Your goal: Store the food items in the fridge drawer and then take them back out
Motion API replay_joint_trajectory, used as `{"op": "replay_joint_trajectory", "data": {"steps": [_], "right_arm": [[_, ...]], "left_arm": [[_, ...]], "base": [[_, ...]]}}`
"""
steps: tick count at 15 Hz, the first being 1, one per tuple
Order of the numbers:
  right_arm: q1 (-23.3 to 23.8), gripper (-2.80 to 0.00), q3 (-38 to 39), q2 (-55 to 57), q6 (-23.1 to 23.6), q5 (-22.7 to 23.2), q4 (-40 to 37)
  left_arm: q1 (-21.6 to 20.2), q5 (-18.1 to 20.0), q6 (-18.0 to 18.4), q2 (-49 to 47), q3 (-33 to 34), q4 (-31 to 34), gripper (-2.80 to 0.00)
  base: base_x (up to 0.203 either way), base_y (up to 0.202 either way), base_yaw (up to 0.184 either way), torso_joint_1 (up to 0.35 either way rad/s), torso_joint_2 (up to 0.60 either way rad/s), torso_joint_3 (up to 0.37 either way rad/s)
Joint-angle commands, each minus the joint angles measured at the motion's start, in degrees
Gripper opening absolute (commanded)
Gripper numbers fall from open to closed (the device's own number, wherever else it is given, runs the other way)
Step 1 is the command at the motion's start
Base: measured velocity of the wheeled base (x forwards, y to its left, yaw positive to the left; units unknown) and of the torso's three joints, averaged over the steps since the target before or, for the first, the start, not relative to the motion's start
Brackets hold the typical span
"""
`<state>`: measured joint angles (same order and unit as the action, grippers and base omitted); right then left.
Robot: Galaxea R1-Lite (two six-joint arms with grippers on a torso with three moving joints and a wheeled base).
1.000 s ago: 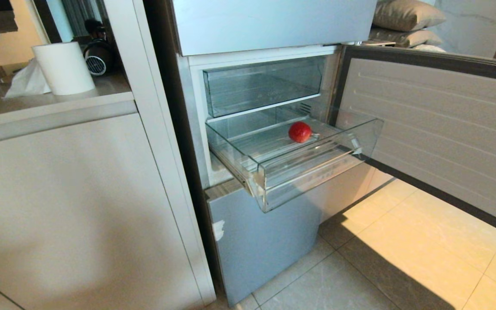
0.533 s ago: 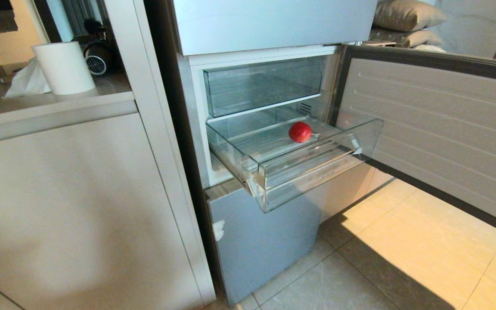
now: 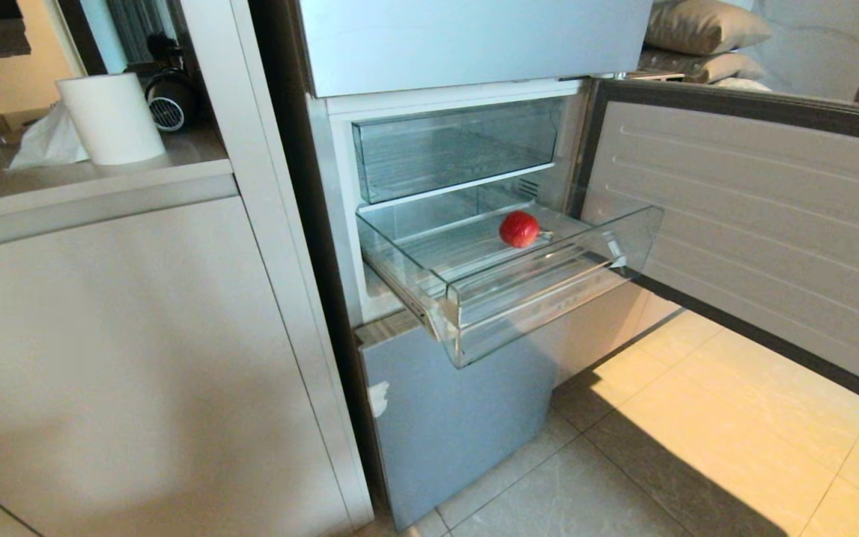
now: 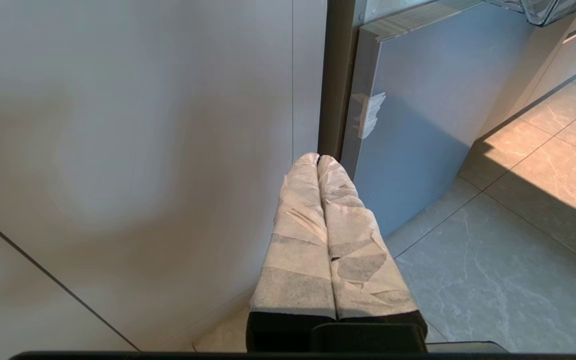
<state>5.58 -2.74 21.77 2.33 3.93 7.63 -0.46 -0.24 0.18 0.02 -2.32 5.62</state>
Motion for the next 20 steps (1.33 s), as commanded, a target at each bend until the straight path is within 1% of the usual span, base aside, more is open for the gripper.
{"op": "replay_joint_trajectory", "data": {"steps": [1,2,4,6,7,10,11,15,20], "right_arm": [[-0.66,-2.80,2.83,-5.69,1.72,-0.07,-2.62],[-0.66,-2.80,2.83,-5.69,1.93,0.02,-2.62],[-1.08,-2.80,2.83,-5.89,3.82,-0.18,-2.60],[-6.63,-2.80,2.83,-8.65,5.17,-1.21,-4.32],[-7.36,-2.80,2.78,-10.37,5.51,-1.63,-6.47],[-6.20,-2.80,2.69,-20.90,3.90,-1.93,-7.87],[-5.93,-2.80,2.72,-22.02,3.35,-2.05,-7.97],[-5.67,-2.80,2.74,-21.69,2.24,-2.17,-8.07],[-5.67,-2.80,2.74,-21.69,2.06,-2.18,-8.07]], "left_arm": [[0.02,-0.02,0.00,-0.02,0.03,0.01,-2.80],[0.02,-0.02,0.00,-0.02,-0.05,0.01,-2.80],[0.02,-0.02,0.00,-0.02,0.03,0.01,-2.80],[0.02,-0.02,0.00,-0.02,0.03,0.07,-2.80],[0.02,-0.02,0.00,-0.02,-0.03,0.01,-2.80],[0.02,-0.02,0.00,-0.02,0.03,0.05,-2.80],[0.02,-0.02,0.00,-0.02,-0.03,0.01,-2.80],[0.02,-0.02,0.00,-0.02,0.03,0.01,-2.80],[0.02,-0.11,-0.09,-0.02,0.03,0.01,-2.80]], "base": [[0.000,0.000,0.000,0.000,0.00,0.000],[0.000,0.000,0.000,0.000,0.00,0.000],[0.000,0.000,0.000,0.000,0.00,0.000],[0.000,0.000,0.000,0.000,0.00,0.000],[0.000,0.000,0.000,0.000,0.00,0.000],[0.000,0.000,0.000,0.000,0.00,0.000],[0.000,0.000,0.000,0.000,0.00,0.000],[0.000,0.000,0.000,0.000,0.00,0.000],[0.000,0.000,0.000,0.000,0.00,0.000]]}}
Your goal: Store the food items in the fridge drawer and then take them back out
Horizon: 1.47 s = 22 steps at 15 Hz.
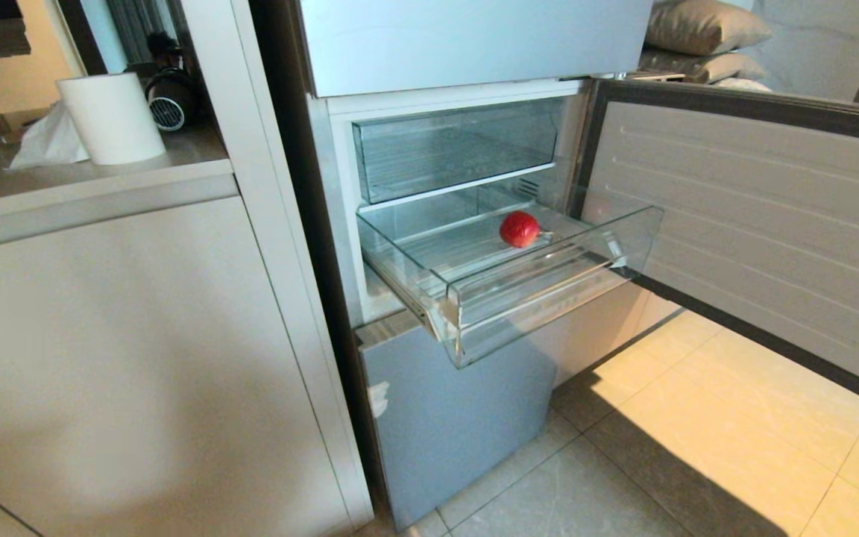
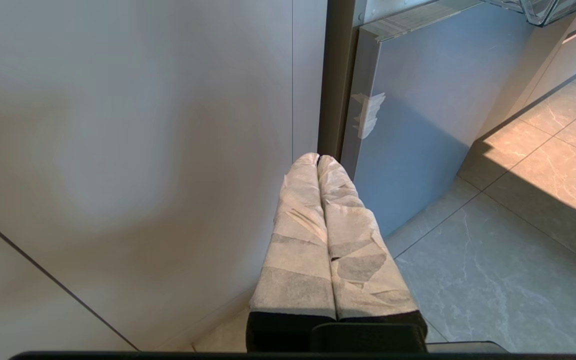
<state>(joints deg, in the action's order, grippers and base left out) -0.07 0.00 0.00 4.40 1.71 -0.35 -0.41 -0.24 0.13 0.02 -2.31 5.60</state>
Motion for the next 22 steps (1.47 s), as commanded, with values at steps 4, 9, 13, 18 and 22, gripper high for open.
{"op": "replay_joint_trajectory", "data": {"steps": [4,9,13,18,22], "right_arm": [[-0.01,-2.80,0.00,0.09,-0.62,-0.48,-0.09],[-0.01,-2.80,0.00,0.09,-1.55,-0.48,-0.09],[-0.01,-2.80,0.00,0.09,-1.85,-0.48,0.00],[-0.01,-2.80,0.00,0.09,-1.85,-0.48,0.00],[-0.01,-2.80,0.00,0.09,-1.85,-0.48,-0.08]], "left_arm": [[-0.02,-0.11,0.04,-0.02,0.02,0.12,-2.80],[-0.02,-0.11,-0.05,-0.02,0.02,0.03,-2.80],[-0.02,-0.11,-0.05,-0.02,0.02,0.09,-2.80],[-0.02,-0.11,-0.05,-0.02,0.02,0.12,-2.80],[-0.02,-0.11,-0.05,-0.02,0.02,0.12,-2.80]], "base": [[0.000,0.000,0.000,0.000,0.00,0.000],[0.062,0.000,0.000,-0.001,0.00,0.002],[0.198,0.000,0.002,0.003,0.00,0.004],[0.123,0.000,0.000,0.009,0.00,0.002],[0.000,0.000,0.000,0.000,0.00,0.000]]}}
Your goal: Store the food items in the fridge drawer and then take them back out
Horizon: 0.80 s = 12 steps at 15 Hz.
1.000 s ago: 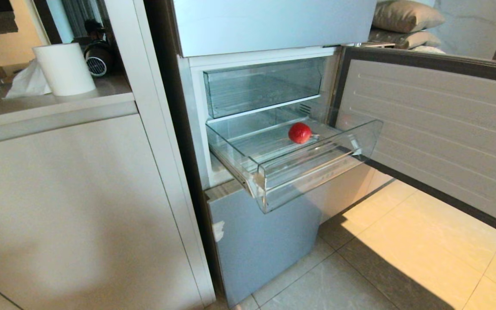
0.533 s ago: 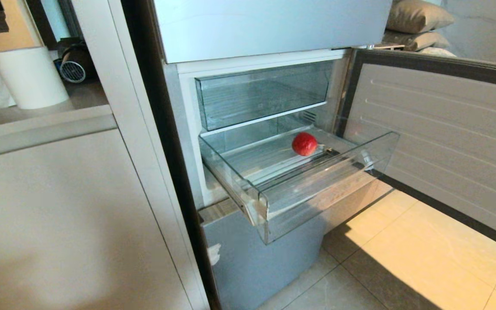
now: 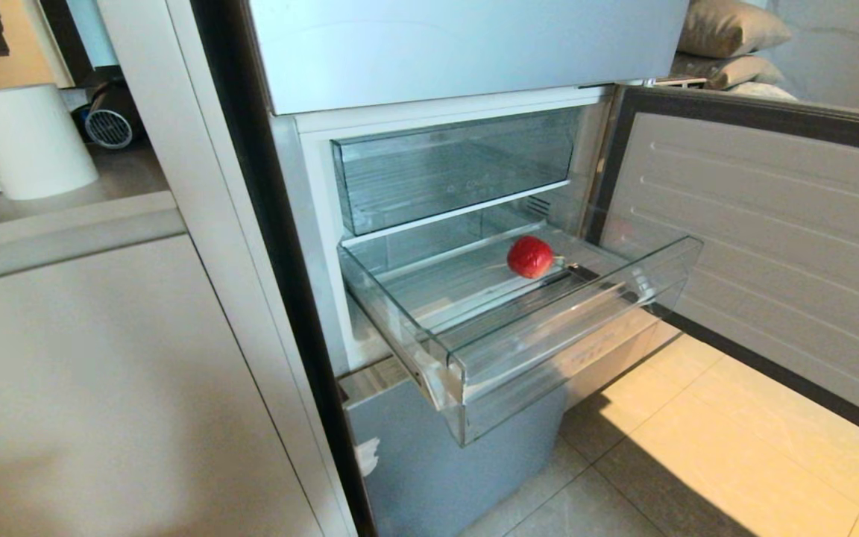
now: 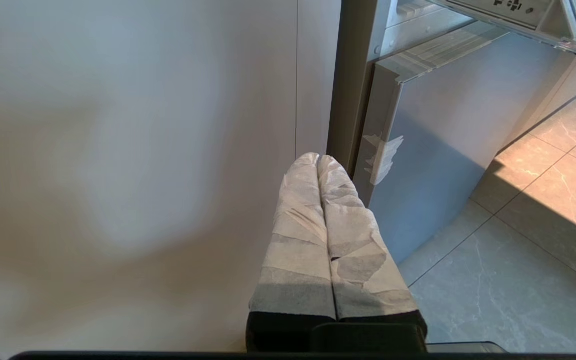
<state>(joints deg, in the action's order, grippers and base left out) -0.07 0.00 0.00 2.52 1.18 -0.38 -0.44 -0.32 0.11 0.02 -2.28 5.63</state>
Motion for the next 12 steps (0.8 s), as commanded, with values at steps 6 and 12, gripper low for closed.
{"op": "replay_joint_trajectory", "data": {"steps": [6,12], "right_arm": [[-0.01,-2.80,0.00,0.09,0.03,0.05,-0.06],[-0.01,-2.80,0.05,0.09,1.89,0.16,-0.06]], "left_arm": [[0.00,-0.03,-0.02,-0.02,-0.01,0.00,-2.80],[0.00,-0.03,-0.02,-0.02,-0.01,0.07,-2.80]], "base": [[0.000,0.000,0.000,0.000,0.00,0.000],[0.000,0.000,0.000,0.000,0.00,0.000]]}}
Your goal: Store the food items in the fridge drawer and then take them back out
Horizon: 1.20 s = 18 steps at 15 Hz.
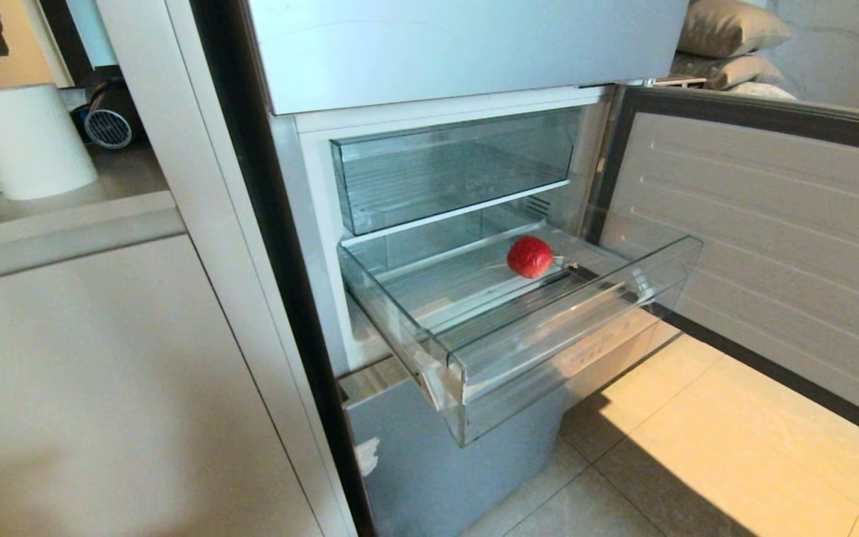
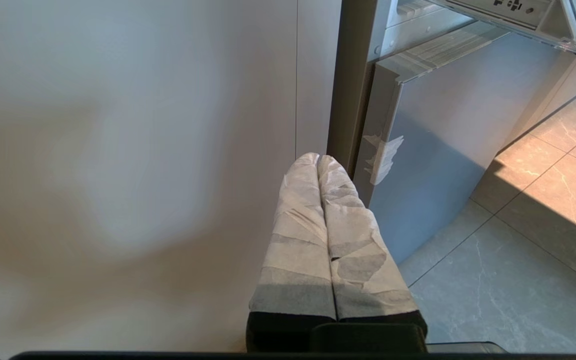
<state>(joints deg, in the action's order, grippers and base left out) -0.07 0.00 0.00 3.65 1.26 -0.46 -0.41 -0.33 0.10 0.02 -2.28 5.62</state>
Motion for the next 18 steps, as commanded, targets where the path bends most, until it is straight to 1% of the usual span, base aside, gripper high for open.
{"op": "replay_joint_trajectory", "data": {"steps": [1,2,3,5,8,16,18], "right_arm": [[-0.01,-2.80,0.00,0.09,1.18,0.15,-0.07],[-0.01,-2.80,0.00,0.09,0.00,-0.04,-0.06],[-0.01,-2.80,0.00,0.09,-2.74,-0.63,0.01],[-0.01,-2.80,0.00,0.09,-4.36,-1.87,0.11],[-0.01,-2.80,0.00,0.09,-3.65,-1.78,0.10],[-0.01,-2.80,0.02,0.09,-3.92,-1.96,0.02],[-0.01,-2.80,0.07,0.09,-4.47,-1.90,0.11]], "left_arm": [[-0.02,-0.02,0.08,-0.02,-0.01,0.09,-2.80],[-0.02,-0.02,-0.01,-0.02,-0.01,0.03,-2.80],[-0.02,-0.02,0.06,-0.02,-0.01,0.01,-2.80],[-0.02,-0.02,-0.01,-0.02,-0.01,0.01,-2.80],[-0.02,-0.02,0.00,-0.02,-0.01,0.01,-2.80],[-0.02,-0.02,0.06,-0.02,-0.01,0.01,-2.80],[-0.02,-0.02,-0.01,-0.02,-0.01,0.02,-2.80]], "base": [[0.000,0.000,0.000,0.000,0.00,0.000],[0.000,0.000,0.000,0.000,0.00,0.000],[0.000,0.000,0.000,0.000,0.00,0.000],[0.000,0.000,0.000,0.000,0.00,0.000],[0.000,0.000,0.000,0.056,-0.11,-0.066],[0.000,0.000,0.000,0.259,-0.53,-0.263],[0.000,0.000,0.000,0.039,-0.08,-0.032]]}}
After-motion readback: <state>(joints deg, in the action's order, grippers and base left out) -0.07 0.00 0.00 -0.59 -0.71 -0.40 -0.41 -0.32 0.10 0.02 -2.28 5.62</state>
